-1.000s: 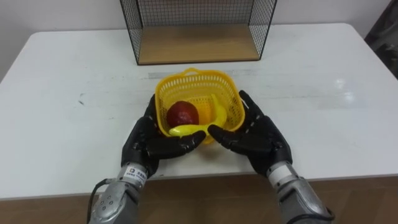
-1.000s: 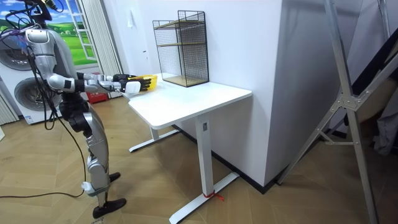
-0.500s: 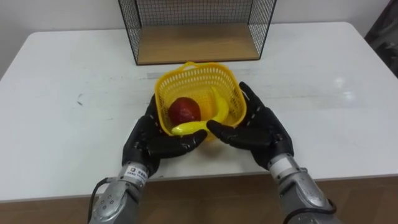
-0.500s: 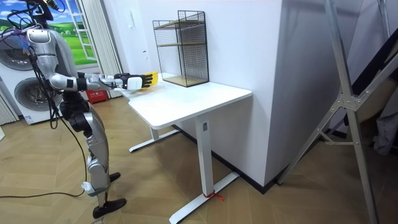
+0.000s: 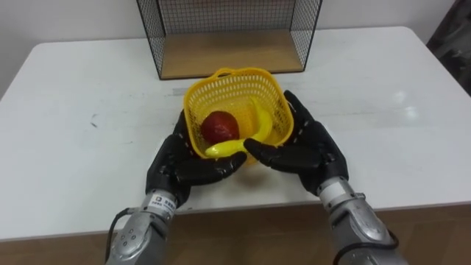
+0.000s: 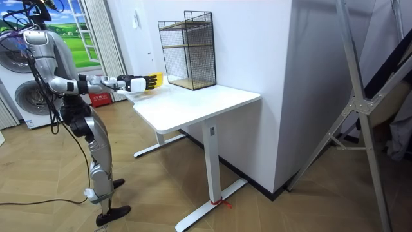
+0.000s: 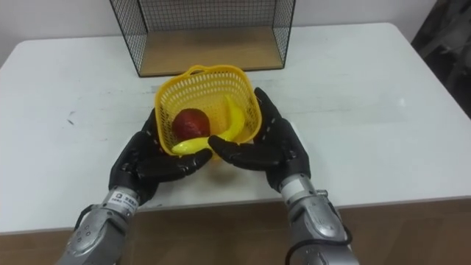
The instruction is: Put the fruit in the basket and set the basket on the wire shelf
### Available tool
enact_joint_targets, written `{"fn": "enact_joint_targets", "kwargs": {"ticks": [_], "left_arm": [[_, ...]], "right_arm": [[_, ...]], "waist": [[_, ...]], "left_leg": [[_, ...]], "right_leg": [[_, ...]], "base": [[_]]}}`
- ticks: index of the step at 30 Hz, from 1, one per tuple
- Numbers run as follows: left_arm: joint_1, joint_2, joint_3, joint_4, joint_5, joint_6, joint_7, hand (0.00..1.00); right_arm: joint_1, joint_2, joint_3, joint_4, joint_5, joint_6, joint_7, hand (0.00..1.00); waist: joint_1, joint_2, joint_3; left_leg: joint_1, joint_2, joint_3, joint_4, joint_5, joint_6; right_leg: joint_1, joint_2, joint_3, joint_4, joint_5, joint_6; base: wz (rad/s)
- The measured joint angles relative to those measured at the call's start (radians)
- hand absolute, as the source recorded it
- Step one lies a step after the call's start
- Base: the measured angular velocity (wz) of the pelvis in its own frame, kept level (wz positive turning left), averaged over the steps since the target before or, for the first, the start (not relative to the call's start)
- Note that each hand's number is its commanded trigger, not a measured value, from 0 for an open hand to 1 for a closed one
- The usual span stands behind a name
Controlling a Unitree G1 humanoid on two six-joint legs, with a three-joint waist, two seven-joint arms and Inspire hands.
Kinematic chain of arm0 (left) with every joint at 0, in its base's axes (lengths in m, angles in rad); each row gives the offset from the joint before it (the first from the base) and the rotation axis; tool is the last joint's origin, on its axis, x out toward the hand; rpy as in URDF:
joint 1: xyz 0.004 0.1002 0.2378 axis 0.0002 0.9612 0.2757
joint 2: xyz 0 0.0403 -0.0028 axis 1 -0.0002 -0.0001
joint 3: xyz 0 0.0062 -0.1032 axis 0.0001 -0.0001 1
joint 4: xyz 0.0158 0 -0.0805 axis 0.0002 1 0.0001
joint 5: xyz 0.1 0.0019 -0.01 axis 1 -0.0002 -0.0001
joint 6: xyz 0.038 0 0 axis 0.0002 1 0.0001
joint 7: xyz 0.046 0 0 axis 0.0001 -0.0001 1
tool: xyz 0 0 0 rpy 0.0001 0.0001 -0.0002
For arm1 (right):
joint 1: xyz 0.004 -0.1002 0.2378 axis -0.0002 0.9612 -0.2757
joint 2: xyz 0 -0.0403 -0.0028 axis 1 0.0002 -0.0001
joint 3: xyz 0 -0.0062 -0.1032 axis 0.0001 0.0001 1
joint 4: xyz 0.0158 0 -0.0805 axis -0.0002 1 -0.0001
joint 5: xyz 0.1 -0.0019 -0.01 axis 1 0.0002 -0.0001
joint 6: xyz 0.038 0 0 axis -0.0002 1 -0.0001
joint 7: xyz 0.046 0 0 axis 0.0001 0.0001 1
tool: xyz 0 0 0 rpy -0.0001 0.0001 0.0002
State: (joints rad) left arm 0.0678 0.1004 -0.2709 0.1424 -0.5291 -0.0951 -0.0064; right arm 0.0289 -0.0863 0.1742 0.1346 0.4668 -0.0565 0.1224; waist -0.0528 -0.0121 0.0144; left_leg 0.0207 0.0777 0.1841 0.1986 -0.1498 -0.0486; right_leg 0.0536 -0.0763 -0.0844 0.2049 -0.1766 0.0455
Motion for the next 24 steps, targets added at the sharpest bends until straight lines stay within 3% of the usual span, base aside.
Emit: {"fn": "enact_joint_targets", "kwargs": {"ticks": [10,24], "left_arm": [[-0.065,0.001,0.018,-0.023,0.001,0.000,0.000,0.00],[-0.064,-0.003,0.031,-0.074,0.021,0.000,0.000,0.00]], "right_arm": [[-0.035,0.000,-0.005,0.000,-0.004,-0.026,0.000,0.00],[-0.038,0.001,-0.008,-0.043,0.002,-0.039,0.000,0.00]], "waist": [[-0.002,-0.001,0.0003],[0.001,0.000,0.0004]], "left_leg": [[-0.011,0.003,-0.001,0.008,-0.001,-0.001],[-0.008,0.003,-0.002,0.008,-0.001,-0.002]], "right_leg": [[-0.005,0.003,0.001,-0.003,0.001,-0.001],[-0.002,0.003,0.001,-0.001,0.001,-0.001]], "base": [[0.00],[0.00]]}}
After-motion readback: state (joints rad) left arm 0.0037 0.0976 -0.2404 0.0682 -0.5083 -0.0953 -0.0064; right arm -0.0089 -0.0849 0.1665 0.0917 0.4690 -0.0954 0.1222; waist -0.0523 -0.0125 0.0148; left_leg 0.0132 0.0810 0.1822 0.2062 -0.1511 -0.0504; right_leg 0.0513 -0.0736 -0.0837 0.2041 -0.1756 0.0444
